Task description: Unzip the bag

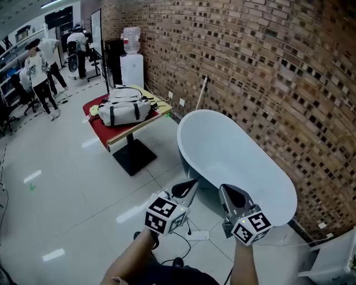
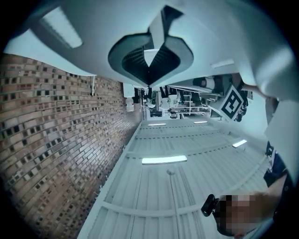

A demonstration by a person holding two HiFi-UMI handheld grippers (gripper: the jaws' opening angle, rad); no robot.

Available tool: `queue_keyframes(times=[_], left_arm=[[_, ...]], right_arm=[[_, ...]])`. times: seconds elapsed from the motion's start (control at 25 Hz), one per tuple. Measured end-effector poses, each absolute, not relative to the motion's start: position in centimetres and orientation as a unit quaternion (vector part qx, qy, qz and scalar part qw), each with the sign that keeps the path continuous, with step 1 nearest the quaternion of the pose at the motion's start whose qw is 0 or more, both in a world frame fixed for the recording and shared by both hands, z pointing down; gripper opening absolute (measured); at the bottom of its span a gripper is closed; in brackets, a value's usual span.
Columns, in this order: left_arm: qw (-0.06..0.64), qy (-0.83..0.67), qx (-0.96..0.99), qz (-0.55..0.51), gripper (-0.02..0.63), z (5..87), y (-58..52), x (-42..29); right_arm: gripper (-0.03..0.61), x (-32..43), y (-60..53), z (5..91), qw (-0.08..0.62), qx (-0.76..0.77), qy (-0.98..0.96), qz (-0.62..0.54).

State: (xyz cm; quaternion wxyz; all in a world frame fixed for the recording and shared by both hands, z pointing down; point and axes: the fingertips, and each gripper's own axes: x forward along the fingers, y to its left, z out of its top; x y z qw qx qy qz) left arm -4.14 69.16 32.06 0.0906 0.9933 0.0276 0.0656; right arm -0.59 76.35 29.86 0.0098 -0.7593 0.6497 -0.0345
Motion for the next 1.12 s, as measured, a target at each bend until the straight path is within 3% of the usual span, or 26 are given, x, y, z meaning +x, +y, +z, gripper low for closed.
queue_keyframes(times=[0.72, 1.12], left_arm=[[0.138, -0.063, 0.986, 0.069, 0.002, 35.4, 36.1, -12.3], [0.169, -0.1, 0.977, 0.082, 0.002, 38.3, 25.8, -12.5]], right_arm=[[0.006, -6.9, 45.5, 33.0, 0.005, -0.71, 0.702, -0.058], [0.006, -6.1, 35.2, 35.7, -0.013, -0.686, 0.722, -0.09]])
